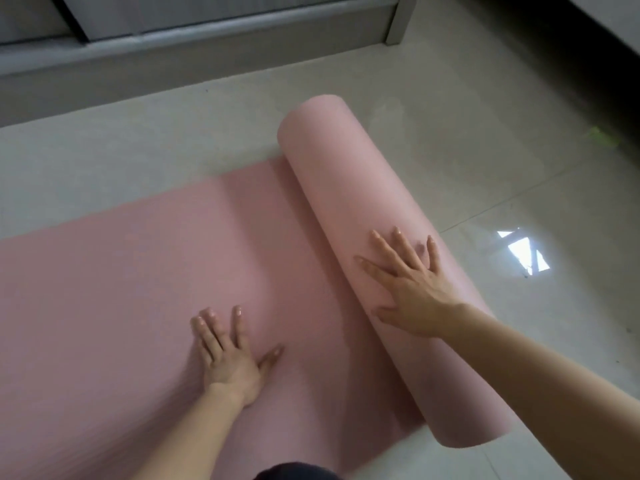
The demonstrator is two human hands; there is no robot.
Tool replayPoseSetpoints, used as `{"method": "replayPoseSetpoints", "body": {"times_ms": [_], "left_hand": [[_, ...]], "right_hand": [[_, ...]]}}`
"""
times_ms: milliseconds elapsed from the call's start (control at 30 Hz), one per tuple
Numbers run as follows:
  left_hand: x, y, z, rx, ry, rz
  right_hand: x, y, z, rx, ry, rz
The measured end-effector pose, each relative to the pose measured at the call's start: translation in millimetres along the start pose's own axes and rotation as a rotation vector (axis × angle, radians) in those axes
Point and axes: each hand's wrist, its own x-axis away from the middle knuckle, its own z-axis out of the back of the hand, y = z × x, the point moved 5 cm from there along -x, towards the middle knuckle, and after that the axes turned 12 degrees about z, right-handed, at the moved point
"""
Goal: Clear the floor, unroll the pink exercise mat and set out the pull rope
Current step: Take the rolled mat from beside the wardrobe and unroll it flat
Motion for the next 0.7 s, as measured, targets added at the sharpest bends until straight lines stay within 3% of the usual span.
{"method": "replayPoseSetpoints", "body": {"times_ms": [233, 433, 600, 700], "left_hand": [[-4, -1, -2, -0.025, -0.096, 0.033], [-8, 3, 0, -0.045, -0.141, 0.058], [-4, 4, 6, -0.102, -0.204, 0.095], [-3, 7, 11, -0.129, -0.229, 0.145]], "right_hand": [[27, 46, 28, -0.090, 0.125, -0.237], [21, 63, 14, -0.047, -0.143, -0.351], [29, 82, 24, -0.033, -0.114, -0.526], [21, 87, 25, -0.032, -0.124, -0.385]]}}
